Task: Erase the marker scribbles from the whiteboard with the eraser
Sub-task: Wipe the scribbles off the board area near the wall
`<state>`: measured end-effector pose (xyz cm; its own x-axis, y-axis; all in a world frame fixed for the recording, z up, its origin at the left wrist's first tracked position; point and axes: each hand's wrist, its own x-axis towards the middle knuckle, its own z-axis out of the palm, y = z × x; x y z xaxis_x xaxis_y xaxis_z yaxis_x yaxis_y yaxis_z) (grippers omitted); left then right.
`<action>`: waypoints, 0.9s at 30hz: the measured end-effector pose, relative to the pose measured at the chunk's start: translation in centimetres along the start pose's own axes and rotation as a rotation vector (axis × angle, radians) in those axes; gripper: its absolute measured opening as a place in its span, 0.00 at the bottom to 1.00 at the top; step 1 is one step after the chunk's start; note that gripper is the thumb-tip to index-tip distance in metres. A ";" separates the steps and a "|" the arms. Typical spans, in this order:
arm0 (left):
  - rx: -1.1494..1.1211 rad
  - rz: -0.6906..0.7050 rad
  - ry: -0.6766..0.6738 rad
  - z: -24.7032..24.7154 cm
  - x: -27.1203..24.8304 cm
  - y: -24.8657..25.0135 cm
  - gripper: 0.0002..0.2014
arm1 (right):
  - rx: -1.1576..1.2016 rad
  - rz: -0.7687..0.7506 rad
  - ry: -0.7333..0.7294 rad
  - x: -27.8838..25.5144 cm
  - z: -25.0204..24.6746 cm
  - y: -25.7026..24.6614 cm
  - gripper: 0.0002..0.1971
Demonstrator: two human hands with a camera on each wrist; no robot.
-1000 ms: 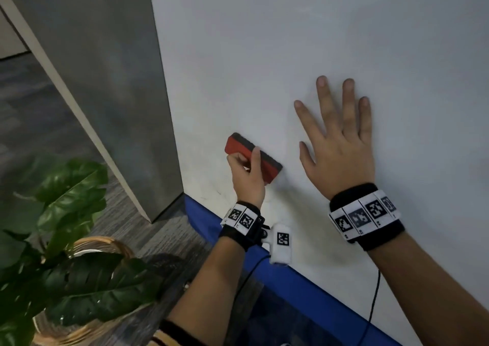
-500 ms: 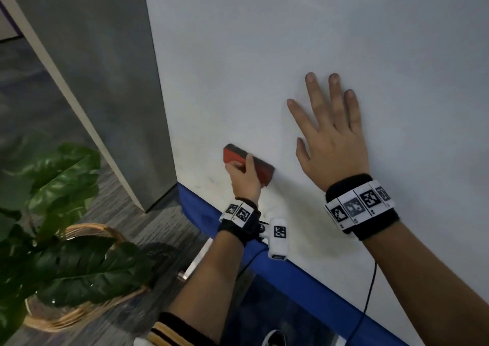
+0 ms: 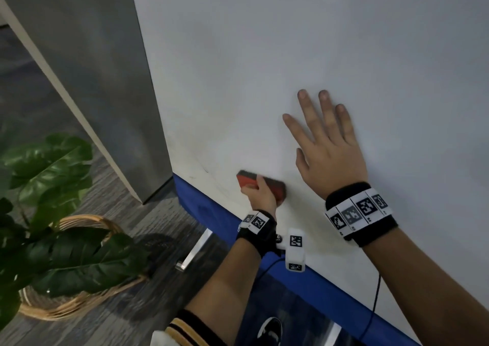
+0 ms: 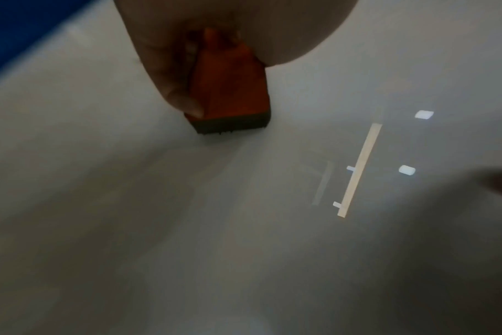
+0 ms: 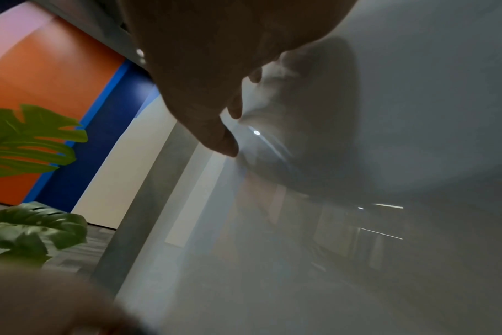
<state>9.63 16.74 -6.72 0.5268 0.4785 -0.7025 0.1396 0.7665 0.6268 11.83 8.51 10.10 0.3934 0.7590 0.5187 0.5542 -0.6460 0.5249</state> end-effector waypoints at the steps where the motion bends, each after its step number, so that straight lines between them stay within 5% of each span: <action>1: 0.004 0.063 -0.008 0.1 -0.6 1.0 0.13 | 0.003 0.008 0.005 0.0 0.0 -0.1 0.36; 6: 0.076 0.183 -0.042 -0.4 -0.2 -0.6 0.15 | 0.041 0.048 0.002 0.1 -0.1 -0.9 0.33; 13: 0.064 -0.372 -0.099 -3.2 3.1 -10.2 0.22 | 0.014 0.073 -0.028 0.2 0.2 -1.7 0.34; 15: 0.078 -0.407 -0.076 -4.5 6.7 -10.2 0.22 | 0.003 0.051 -0.023 -0.1 0.3 -1.5 0.35; 18: 0.286 -0.242 0.095 -7.8 19.5 -8.0 0.43 | -0.014 0.013 -0.016 -0.5 0.5 -1.1 0.36; 20: 0.364 -0.076 0.273 -9.8 26.6 -2.7 0.46 | -0.039 0.003 -0.021 -0.7 0.7 -1.0 0.36; 23: 0.242 0.143 0.390 -9.5 22.1 9.3 0.30 | -0.051 0.040 -0.007 -0.6 1.2 -1.5 0.35; 25: 0.261 0.265 0.385 -8.8 20.6 10.1 0.27 | -0.048 0.068 0.007 -0.4 1.4 -2.2 0.33; 27: 0.322 0.209 0.314 -8.6 19.2 4.9 0.30 | -0.033 0.096 -0.002 -0.2 1.5 -3.2 0.31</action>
<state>13.18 33.32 -20.03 0.3005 0.7516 -0.5872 0.3362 0.4926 0.8027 11.10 10.53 7.33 0.4455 0.6933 0.5664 0.4895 -0.7184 0.4943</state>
